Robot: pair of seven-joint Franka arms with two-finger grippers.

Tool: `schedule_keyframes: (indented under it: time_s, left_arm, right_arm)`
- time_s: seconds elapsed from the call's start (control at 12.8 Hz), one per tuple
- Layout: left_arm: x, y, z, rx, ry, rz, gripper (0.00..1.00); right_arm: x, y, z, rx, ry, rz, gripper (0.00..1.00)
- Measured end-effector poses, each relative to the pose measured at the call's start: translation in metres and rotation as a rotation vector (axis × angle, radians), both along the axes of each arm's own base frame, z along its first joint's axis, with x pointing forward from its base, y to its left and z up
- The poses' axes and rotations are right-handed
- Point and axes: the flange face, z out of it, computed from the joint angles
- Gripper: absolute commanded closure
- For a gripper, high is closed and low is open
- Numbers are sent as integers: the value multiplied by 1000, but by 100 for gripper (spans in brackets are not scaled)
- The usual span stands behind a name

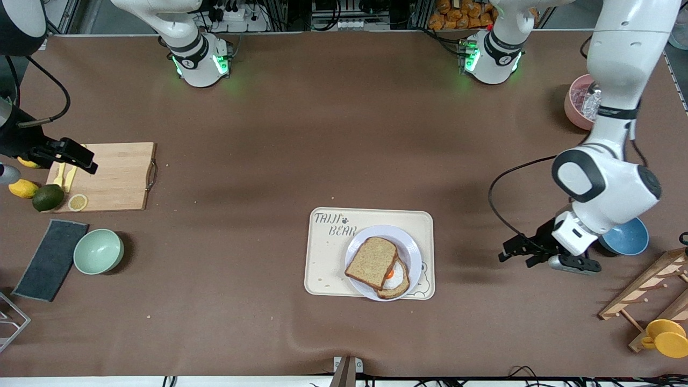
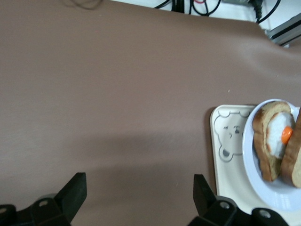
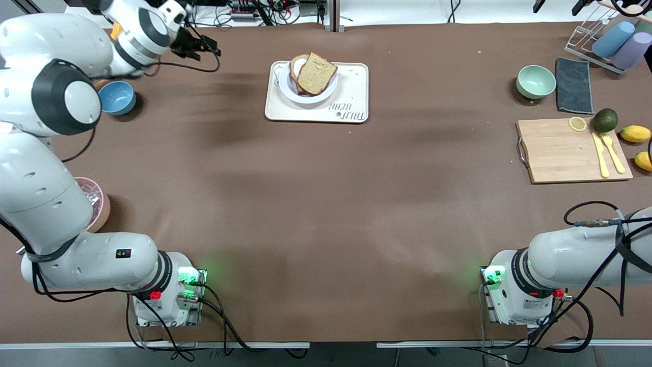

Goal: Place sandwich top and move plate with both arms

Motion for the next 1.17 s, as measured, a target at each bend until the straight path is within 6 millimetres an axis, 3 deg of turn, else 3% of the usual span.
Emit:
schedule_keyframes:
  time_s: [0.16,0.31,0.7,0.94,1.17]
  left_arm:
    - [1,6,49,80,80,-29,0]
    - [-4,4,111,162,164,-45,0]
    - [-35,-3,246,280,248,15,0]
    - [-79,-24,315,310,235,27,0]
    - [-128,-33,360,324,277,24,0]
  right_arm:
    - [0,0,0,0,0,0,0]
    - [0,0,0,0,0,0,0]
    - [0,0,-1,0,2,0,0]
    - [1,0,-2,0,4,0,0]
    - [1,0,-2,0,4,-1,0]
